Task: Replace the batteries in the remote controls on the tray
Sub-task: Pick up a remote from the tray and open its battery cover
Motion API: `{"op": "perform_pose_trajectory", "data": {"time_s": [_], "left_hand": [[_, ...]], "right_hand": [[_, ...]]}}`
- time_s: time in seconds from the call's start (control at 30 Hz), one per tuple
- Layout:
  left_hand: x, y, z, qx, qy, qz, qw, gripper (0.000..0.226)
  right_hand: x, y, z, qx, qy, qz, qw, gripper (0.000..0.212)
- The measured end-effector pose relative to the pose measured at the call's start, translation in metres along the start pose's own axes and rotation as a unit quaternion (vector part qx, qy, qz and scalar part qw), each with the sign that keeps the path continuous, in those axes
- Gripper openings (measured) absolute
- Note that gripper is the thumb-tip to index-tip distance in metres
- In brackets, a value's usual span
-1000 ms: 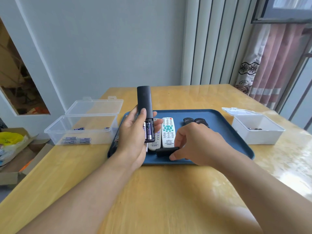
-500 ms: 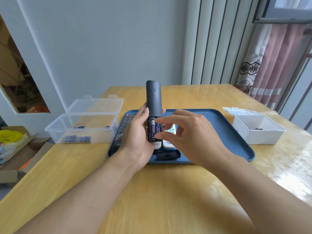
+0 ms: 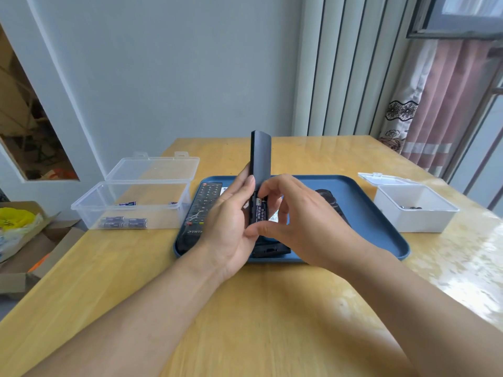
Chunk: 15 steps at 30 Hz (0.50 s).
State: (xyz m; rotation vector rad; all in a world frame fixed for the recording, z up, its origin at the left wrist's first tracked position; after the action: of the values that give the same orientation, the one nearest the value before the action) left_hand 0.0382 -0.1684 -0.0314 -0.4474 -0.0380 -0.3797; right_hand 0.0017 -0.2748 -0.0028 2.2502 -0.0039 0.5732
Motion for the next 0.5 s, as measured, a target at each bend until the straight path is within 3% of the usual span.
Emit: {"op": "perform_pose_trajectory", "data": {"time_s": [0.17,0.3,0.5], "left_hand": [[-0.002,-0.004,-0.003,0.011,0.003,-0.008,1.0,0.04],[-0.003,-0.006,-0.002,-0.008,0.0,-0.007,1.0,0.039],[-0.003,-0.004,-0.001,-0.004,0.0,0.021,1.0,0.036]], "right_hand": [[0.001,0.002,0.004,0.036,-0.03,0.005,0.999,0.036],[0.0,0.003,0.004,0.13,-0.07,0.043,0.988,0.032],[-0.003,-0.007,0.014,0.343,-0.161,0.055,0.924,0.032]]}}
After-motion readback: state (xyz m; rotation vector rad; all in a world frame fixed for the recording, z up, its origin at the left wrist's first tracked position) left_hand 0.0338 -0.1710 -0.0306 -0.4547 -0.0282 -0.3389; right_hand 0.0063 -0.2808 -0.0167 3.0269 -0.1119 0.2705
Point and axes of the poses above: each hand's wrist, its own x-axis towards the middle knuckle, its own y-axis out of the back of the hand, z = x × y, the point moved 6 cm from there along x, towards the middle knuckle, and after that the axes turned 6 degrees about x, right-handed, at the moved point
